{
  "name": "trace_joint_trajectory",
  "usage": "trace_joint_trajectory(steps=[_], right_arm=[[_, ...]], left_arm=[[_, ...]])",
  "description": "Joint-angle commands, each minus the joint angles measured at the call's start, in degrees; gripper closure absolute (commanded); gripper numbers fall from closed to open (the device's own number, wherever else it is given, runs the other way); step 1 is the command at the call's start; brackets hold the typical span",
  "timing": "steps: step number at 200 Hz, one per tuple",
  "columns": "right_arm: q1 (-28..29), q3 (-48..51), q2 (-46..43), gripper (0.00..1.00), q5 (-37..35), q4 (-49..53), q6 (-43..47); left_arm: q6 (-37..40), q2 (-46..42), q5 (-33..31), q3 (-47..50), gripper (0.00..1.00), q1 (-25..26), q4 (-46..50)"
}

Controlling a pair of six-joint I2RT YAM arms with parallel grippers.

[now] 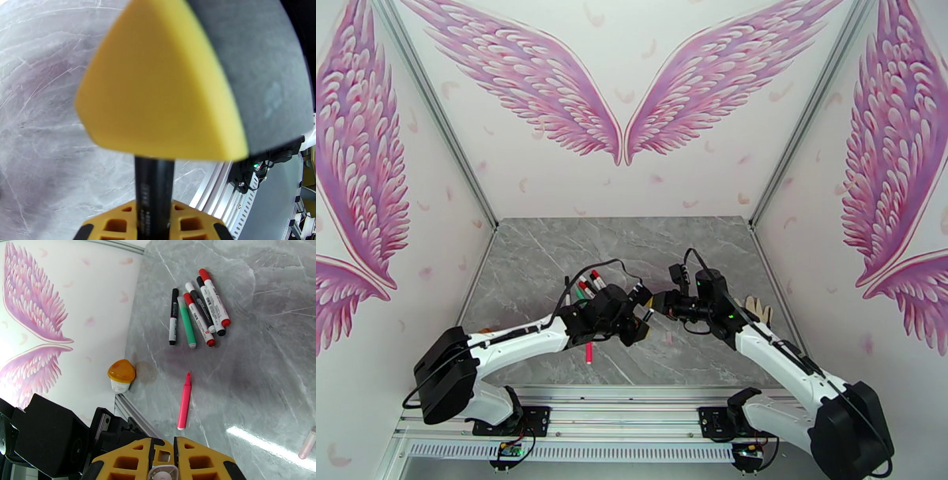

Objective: Open the pen caps

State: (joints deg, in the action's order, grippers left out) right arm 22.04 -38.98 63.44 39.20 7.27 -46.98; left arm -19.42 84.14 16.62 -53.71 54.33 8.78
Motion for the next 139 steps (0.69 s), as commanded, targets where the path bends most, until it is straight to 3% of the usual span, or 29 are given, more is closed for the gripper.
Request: trace_joint_trajectory(steps=[1,25,47,57,88,116,139], right_arm=[[-2.78,-0.84,-2.84,0.91,-5.08,-0.09,-0.77],[-3.99,-0.01,-3.41,0.92,0.83,-4.09,0.01],[-4.85,0.28,-3.87,0.92,5.10,-6.95,0.83],[-5.03,-0.32,-4.02,0.92,5.40,-5.80,2.01],[-5.62,-3.10,-3.28,0.92,0.83,0.75,3.55],[-6.26,-4.46,-2.36,0.93,-2.80,3.09,1.45],[-6.98,-4.91,-2.14,0.93,-4.88,3.68,0.27]], left_arm=[[-1.83,-3.01,5.68,2.35,0.96,-2.19,2.56],[-3.22,-2.67,15.27,2.15,0.97,-3.80,0.68],[-2.90,-2.27,17.86,1.44,1.00,-4.23,1.83],[-1.64,-2.48,14.93,0.99,1.00,-4.15,4.03],[3.24,-2.09,-4.35,-3.40,1.00,-0.47,15.88],[3.73,-3.53,-9.81,-2.74,1.00,2.31,15.05],[3.95,-3.99,-9.79,-1.70,1.00,2.80,14.53]])
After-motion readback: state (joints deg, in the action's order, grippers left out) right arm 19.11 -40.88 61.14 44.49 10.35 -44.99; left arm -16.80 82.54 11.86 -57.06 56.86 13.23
